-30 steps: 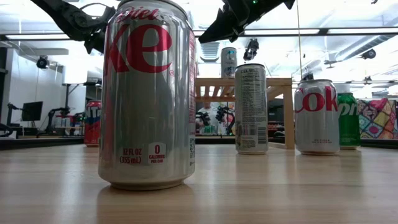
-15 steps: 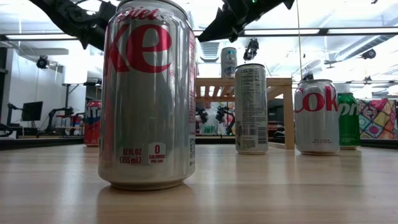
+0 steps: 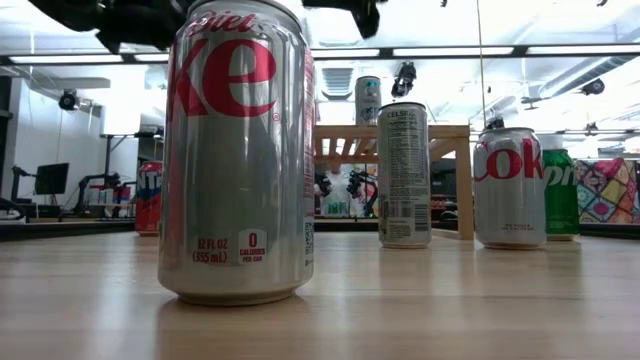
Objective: Place canned beverage on shelf
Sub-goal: Put the top red silver soda can on the shelf
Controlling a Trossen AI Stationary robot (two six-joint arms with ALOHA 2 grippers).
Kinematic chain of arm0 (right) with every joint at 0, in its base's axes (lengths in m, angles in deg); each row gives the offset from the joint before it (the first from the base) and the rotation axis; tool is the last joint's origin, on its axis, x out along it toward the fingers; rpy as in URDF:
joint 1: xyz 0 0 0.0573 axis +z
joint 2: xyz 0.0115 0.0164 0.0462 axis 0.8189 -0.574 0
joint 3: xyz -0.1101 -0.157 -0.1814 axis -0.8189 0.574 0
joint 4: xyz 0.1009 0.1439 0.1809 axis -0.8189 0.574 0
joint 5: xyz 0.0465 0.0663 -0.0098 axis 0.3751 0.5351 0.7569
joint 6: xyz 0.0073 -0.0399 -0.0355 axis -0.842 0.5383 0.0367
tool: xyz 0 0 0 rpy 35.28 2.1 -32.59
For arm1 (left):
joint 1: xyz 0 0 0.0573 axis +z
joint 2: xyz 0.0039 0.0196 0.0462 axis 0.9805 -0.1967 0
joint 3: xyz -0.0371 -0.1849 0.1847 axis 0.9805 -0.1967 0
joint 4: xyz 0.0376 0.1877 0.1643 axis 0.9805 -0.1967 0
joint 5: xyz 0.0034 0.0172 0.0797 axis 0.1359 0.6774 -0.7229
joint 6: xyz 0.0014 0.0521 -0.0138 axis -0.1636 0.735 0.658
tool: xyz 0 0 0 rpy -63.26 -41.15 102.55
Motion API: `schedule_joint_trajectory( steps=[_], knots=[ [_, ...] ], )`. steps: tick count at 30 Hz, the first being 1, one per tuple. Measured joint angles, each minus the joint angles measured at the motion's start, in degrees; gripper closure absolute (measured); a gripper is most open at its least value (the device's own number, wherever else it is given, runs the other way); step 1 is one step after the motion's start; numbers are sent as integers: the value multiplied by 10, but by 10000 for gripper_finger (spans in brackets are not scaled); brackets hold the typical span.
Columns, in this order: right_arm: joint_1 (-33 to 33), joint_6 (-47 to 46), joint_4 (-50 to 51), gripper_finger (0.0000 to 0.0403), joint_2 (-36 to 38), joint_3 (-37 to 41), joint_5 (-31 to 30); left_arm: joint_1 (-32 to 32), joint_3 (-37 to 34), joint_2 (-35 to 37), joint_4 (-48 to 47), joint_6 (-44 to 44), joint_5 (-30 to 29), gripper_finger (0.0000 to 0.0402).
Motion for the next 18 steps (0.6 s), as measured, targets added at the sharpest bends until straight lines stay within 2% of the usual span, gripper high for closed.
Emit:
schedule_joint_trajectory(
  steps=[2, 5, 8, 11, 15, 18],
  knots=[
    [18, -29, 26, 394, 0, -14, 2, -36, -8, 19, 7, -6, -11, 401],
    [31, -104, 113, 394, 0, -43, 2, -91, -21, 43, 6, -9, -59, 401],
    [32, -204, 267, 394, 0, -76, 2, -138, -29, 65, 6, -8, -92, 401],
    [33, -322, 411, 394, -1, -108, 5, -175, -33, 86, 6, -11, -98, 401],
    [44, -461, 555, 394, 0, -132, 52, -205, -35, 107, 7, -28, -98, 401],
    [62, -542, 627, 394, 0, -142, 97, -215, -35, 113, 7, -45, -98, 401]
  ],
)
